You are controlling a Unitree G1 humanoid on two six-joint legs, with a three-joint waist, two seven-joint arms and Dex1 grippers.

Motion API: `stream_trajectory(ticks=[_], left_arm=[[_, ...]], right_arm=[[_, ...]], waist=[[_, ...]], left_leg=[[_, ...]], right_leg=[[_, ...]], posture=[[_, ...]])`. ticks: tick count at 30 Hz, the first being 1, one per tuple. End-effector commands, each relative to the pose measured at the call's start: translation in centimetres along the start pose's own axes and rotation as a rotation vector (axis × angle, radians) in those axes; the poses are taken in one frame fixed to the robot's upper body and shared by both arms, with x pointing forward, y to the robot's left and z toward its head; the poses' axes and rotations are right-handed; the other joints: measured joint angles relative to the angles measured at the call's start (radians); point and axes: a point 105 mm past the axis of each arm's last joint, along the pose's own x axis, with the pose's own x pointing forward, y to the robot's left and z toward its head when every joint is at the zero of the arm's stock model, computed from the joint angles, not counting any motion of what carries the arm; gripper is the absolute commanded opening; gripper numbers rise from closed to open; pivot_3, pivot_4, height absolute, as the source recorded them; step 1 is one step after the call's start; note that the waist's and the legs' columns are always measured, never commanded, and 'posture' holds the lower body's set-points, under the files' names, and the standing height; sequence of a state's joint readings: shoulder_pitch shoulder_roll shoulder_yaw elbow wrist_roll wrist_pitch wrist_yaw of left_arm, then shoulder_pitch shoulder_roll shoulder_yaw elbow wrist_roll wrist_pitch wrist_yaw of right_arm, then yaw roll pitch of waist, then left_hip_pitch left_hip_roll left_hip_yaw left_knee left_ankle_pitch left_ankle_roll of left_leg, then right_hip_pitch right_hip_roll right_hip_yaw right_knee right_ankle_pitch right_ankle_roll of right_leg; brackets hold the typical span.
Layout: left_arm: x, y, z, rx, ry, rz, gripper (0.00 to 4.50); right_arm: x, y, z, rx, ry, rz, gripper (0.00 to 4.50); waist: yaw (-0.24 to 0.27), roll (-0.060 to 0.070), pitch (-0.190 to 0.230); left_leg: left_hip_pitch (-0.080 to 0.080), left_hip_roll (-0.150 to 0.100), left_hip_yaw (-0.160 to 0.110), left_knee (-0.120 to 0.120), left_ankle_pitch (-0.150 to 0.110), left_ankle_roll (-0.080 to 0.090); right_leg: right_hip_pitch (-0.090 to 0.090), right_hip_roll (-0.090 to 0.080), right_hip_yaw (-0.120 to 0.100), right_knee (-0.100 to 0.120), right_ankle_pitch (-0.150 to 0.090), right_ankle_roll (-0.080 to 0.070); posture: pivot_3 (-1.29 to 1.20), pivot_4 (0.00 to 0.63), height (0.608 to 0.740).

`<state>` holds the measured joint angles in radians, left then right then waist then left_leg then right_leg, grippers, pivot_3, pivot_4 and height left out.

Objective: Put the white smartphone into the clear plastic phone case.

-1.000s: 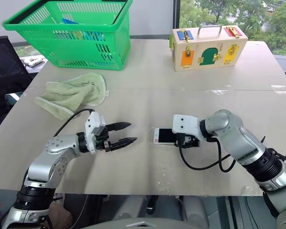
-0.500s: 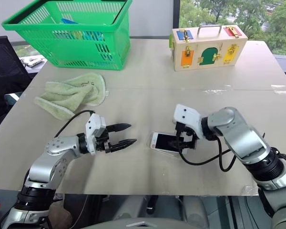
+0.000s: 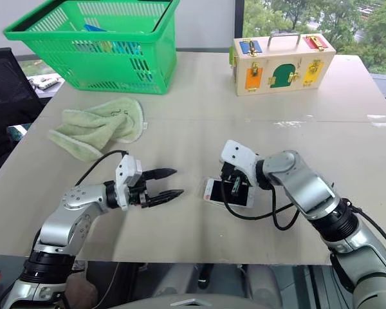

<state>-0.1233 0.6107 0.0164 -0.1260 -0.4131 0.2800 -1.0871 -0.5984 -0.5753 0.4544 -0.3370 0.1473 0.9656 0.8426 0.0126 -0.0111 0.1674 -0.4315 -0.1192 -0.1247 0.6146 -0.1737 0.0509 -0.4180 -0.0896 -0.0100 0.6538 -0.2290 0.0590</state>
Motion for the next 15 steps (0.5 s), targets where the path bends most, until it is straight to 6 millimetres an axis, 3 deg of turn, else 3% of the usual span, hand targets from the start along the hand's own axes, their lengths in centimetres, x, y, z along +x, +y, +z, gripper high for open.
stream_trajectory(ticks=[1, 5, 15], left_arm=[[-0.1, -0.1, 0.3, 0.03, -0.003, -0.007, 3.48], [-0.1, -0.1, 0.2, 0.031, -0.002, -0.006, 3.48], [-0.1, -0.2, -0.1, 0.023, -0.001, -0.01, 3.48]], right_arm=[[-0.7, 0.8, 1.1, -0.06, -0.025, 0.048, 0.04], [-1.2, 2.0, 1.1, -0.061, -0.033, 0.124, 0.04], [-2.5, 1.4, 2.0, -0.02, -0.09, 0.102, 0.04]], waist=[[0.0, 0.0, 0.0], [-0.001, 0.0, 0.0], [-0.001, 0.0, 0.0]], left_leg=[[0.0, 0.0, 0.0, 0.0, 0.0, 0.0], [0.0, 0.0, 0.0, 0.0, 0.0, 0.0], [0.0, 0.0, 0.0, 0.0, 0.0, 0.0]], right_leg=[[0.0, 0.0, 0.0, 0.0, 0.0, 0.0], [0.0, 0.0, 0.0, 0.0, 0.0, 0.0], [0.0, 0.0, 0.0, 0.0, 0.0, 0.0]], posture=[[0.0, 0.15, 0.74], [0.0, 0.15, 0.74], [0.0, 0.15, 0.74]])
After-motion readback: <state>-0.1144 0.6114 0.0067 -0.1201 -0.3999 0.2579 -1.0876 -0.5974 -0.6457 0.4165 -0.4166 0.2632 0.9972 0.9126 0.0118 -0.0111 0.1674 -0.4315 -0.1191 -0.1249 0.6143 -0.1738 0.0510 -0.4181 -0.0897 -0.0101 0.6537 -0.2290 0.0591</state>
